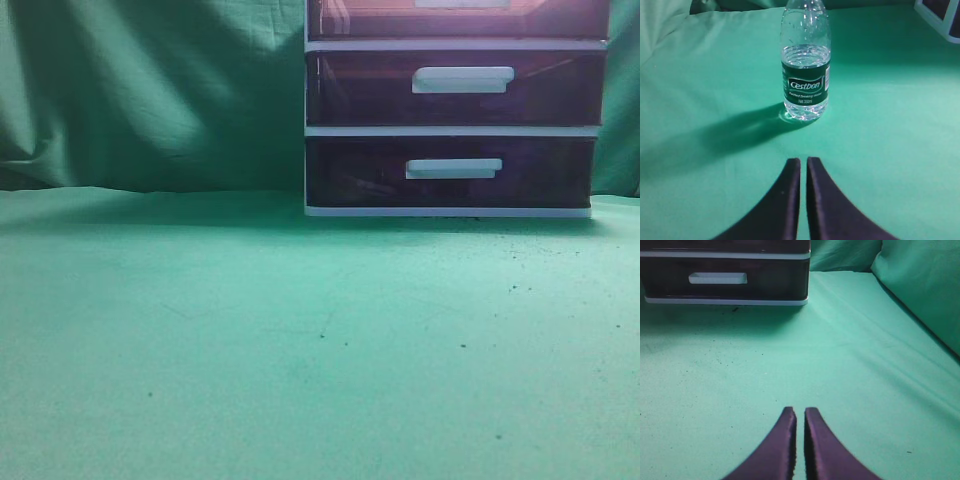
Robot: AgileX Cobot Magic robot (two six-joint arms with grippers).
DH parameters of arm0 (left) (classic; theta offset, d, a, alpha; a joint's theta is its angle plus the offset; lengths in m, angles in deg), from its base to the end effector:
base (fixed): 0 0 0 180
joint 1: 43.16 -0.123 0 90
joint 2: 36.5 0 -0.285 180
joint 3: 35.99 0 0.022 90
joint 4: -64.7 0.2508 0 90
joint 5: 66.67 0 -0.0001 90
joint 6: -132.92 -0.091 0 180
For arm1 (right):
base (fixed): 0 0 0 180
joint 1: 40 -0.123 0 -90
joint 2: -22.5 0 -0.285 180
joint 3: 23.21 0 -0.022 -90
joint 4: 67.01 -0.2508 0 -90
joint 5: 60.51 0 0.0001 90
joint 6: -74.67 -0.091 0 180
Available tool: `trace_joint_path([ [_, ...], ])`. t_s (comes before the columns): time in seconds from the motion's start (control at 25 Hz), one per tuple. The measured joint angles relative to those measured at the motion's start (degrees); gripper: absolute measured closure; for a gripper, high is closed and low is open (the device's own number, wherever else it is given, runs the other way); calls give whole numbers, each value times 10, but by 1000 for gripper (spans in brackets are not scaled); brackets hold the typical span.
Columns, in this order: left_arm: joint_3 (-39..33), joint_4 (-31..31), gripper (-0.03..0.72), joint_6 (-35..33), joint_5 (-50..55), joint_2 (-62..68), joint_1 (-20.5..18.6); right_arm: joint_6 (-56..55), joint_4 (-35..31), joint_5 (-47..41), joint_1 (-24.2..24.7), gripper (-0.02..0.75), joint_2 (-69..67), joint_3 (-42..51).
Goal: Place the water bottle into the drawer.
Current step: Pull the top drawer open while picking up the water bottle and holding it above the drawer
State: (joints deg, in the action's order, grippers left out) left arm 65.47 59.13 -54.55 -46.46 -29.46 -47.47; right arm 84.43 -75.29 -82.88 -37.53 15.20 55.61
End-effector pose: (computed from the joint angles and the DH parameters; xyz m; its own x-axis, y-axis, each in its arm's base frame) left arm 0.0531 0.0009 0.1745 -0.2713 0.0187 -0.9623 -0.0323 0.9991 0.0286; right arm 0.0525 0.0027 0.1695 -0.3128 -0.0230 -0.9495 -0.0204 0.9996 -0.0175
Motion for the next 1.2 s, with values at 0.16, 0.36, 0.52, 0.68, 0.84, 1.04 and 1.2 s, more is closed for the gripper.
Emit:
trace_joint_path([
  [0.16, 0, 0, 688, 0, 0, 0, 0, 0, 0, 0, 0, 687, 0, 0],
  [0.36, 0, 0, 688, 0, 0, 0, 0, 0, 0, 0, 0, 687, 0, 0],
  [0.52, 0, 0, 688, 0, 0, 0, 0, 0, 0, 0, 0, 687, 0, 0],
  [0.68, 0, 0, 688, 0, 0, 0, 0, 0, 0, 0, 0, 687, 0, 0],
  [0.84, 0, -10, 688, 0, -4, 0, 0, 0, 0, 0, 0, 687, 0, 0],
  [1.04, 0, -209, 688, 0, -120, 0, 0, 0, 0, 0, 0, 687, 0, 0],
  [1.2, 0, -410, 688, 1, -267, 0, 0, 0, 0, 0, 0, 687, 0, 0],
])
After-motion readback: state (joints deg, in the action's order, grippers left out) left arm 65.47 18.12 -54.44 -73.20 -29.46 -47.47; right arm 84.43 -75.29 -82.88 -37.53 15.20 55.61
